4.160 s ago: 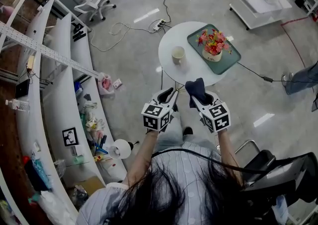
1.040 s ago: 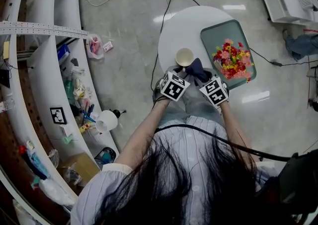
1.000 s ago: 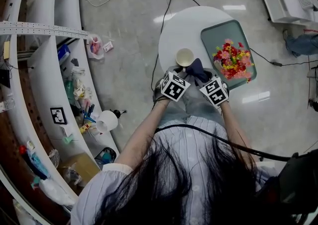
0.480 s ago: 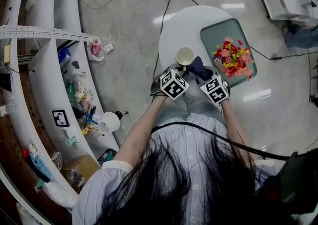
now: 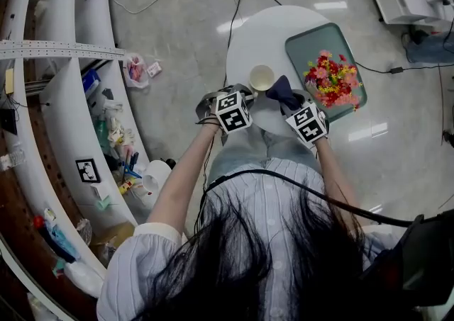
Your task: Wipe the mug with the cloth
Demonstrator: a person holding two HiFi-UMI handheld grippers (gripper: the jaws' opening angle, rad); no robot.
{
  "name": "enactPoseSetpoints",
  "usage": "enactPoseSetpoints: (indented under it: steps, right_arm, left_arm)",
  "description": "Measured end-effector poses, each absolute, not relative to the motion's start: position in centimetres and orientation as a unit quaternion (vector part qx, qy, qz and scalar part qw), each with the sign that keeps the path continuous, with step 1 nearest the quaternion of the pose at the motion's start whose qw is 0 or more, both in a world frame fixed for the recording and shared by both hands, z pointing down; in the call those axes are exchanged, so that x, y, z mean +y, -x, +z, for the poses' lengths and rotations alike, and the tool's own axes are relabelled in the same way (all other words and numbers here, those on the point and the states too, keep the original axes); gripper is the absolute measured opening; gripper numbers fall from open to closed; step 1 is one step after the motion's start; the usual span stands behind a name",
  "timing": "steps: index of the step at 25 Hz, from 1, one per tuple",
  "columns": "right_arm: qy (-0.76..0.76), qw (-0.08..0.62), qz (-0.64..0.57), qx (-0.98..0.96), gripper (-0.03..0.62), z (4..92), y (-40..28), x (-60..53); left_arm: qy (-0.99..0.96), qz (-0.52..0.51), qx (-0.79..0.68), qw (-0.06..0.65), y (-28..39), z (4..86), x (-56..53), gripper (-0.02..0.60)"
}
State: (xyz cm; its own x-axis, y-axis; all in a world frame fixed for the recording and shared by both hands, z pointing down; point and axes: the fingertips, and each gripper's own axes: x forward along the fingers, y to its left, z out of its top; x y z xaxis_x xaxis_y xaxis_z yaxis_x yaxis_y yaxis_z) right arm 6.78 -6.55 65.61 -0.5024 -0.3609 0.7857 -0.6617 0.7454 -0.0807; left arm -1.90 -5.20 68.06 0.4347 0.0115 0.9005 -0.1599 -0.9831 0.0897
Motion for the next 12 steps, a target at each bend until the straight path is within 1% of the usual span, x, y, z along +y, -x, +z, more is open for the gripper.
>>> enactPoseSetpoints:
  steps: [3, 6, 8, 10, 12]
  right_arm:
    - [-0.303, 0.399, 0.188, -0.845, 0.123, 65.7, -6.7, -6.7]
    - [-0.304, 0.401, 0.188, -0.844, 0.123, 65.7, -6.8, -6.8]
    - [-0.304, 0.401, 0.19, -0.843, 0.123, 65.6, -6.7, -6.8]
    - [-0.306, 0.401, 0.191, -0.842, 0.123, 65.6, -6.7, -6.8]
    - [-0.307, 0.4, 0.192, -0.842, 0.123, 65.6, -6.8, -6.8]
  left_arm:
    - [-0.837, 0.545, -0.03, 0.039, 2.7, 68.1, -6.4, 0.069]
    - [-0.846, 0.53, -0.032, 0.046, 2.3, 67.3, -7.2, 0.069]
    - [-0.854, 0.513, -0.039, 0.081, 2.0, 66.7, -7.0, 0.069]
    - [-0.856, 0.496, -0.049, 0.14, 1.9, 66.2, -6.2, 0.078]
    - [-0.857, 0.473, -0.069, 0.191, 1.7, 65.6, -5.4, 0.124]
